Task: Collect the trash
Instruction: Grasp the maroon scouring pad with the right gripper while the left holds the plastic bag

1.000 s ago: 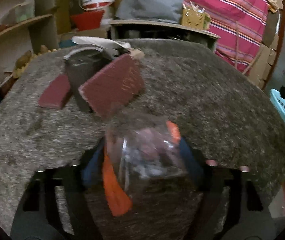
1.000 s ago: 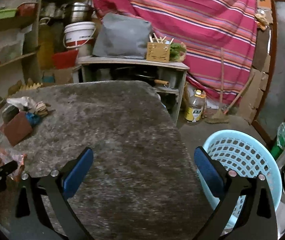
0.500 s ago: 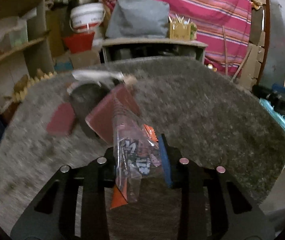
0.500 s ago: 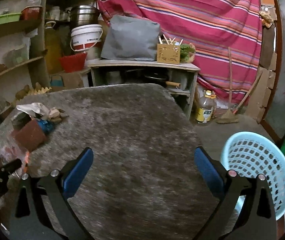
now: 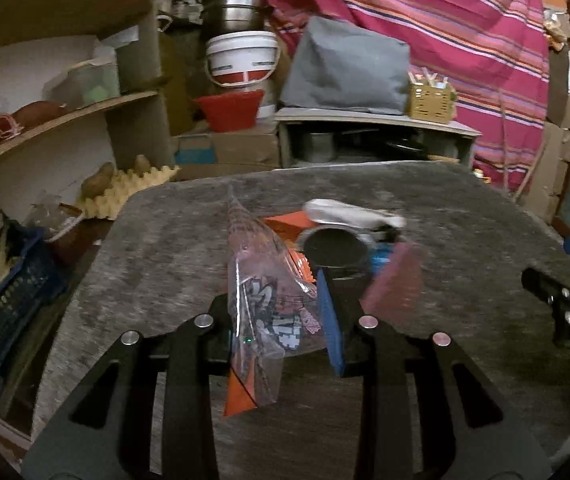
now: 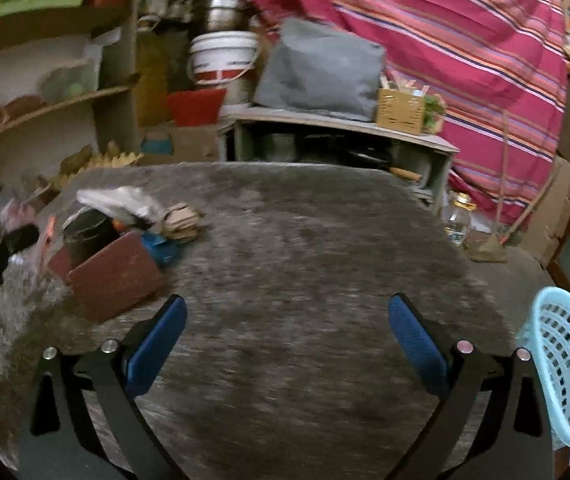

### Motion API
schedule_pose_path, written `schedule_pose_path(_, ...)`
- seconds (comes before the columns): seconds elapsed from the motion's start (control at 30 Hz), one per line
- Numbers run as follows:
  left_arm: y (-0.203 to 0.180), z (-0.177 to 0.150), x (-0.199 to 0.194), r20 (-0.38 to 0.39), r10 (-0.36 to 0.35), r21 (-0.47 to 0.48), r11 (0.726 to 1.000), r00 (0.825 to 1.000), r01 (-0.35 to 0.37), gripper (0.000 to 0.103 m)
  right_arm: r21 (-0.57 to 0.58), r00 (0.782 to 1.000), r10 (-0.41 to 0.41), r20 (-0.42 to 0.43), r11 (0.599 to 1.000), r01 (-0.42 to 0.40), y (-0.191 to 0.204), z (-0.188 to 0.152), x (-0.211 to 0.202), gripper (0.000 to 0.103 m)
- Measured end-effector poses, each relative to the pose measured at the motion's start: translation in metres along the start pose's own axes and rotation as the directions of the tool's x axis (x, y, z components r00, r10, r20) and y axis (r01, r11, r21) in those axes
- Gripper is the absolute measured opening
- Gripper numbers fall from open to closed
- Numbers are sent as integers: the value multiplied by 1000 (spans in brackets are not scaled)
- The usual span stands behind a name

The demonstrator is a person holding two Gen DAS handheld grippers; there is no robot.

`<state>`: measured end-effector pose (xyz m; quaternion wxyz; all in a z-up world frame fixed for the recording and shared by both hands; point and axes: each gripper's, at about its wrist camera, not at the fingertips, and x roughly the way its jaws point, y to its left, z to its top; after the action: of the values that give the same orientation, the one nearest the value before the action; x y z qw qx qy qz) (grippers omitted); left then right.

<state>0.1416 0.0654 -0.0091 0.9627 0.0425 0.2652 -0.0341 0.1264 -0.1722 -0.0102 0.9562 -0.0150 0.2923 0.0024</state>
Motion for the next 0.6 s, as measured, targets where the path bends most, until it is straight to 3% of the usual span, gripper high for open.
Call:
schedule_pose_path(0.23,46,-4,4,-7,36,-80,996,999,-37,31,-94,991,121,-63,988,-126,60,-3,21,98)
schedule_pose_path(0.6,85,-13,4,-14,70,-123,990,997,-71,31,-202,978,155,-142,962,-182,110,-3,41,98)
